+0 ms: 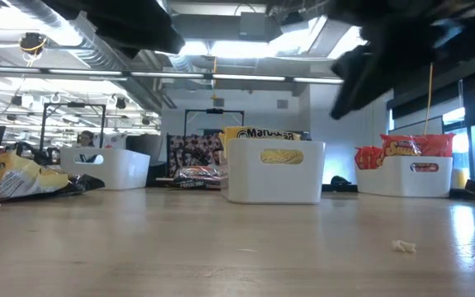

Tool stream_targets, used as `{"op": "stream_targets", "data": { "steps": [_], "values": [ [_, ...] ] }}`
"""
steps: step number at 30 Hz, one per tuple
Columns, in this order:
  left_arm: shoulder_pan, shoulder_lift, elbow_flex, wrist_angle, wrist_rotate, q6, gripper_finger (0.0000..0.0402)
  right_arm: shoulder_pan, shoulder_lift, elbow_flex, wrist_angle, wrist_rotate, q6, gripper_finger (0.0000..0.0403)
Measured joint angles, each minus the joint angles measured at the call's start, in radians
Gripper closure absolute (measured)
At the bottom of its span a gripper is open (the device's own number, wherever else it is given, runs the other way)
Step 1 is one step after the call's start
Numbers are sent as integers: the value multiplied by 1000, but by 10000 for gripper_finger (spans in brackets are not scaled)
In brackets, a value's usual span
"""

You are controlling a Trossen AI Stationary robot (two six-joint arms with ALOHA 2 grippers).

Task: Sort Maruchan noodles
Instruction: Put the yellow noodle pack into the white middle bin

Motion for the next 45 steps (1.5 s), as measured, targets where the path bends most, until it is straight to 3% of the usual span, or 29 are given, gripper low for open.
{"op": "stream_targets", "data": {
  "steps": [5, 10, 14, 18, 21, 27, 30, 33, 38, 45],
  "values": [
    [15, 0, 0, 58, -12, 3, 228, 131, -8, -185, 443, 23, 78, 238],
    [53, 0, 4, 136, -2, 33, 181, 213, 51, -253, 764, 18, 94, 219],
    [73, -16, 73, -60, -9, 12, 174, 231, 94, -255, 859, 17, 74, 178],
    [75, -67, 207, -467, -8, -176, 178, 227, 103, -255, 874, 35, 63, 140],
    [60, -94, 259, -775, -7, -414, 179, 223, 103, -255, 880, 49, 46, 124],
    [6, -131, 202, -1237, 21, -952, 179, 223, 103, -255, 915, 63, 22, 121],
    [-5, -135, 130, -1280, 103, -1148, 179, 223, 103, -255, 914, 102, 21, 124],
    [2, -134, 50, -1257, 162, -1218, 179, 218, 103, -255, 912, 149, 19, 126],
    [45, -133, -60, -1215, 246, -1234, 179, 216, 61, -246, 892, 186, 27, 127],
    [71, -136, -107, -1122, 284, -1180, 179, 216, -70, -177, 633, 231, 28, 127]
  ]
}}
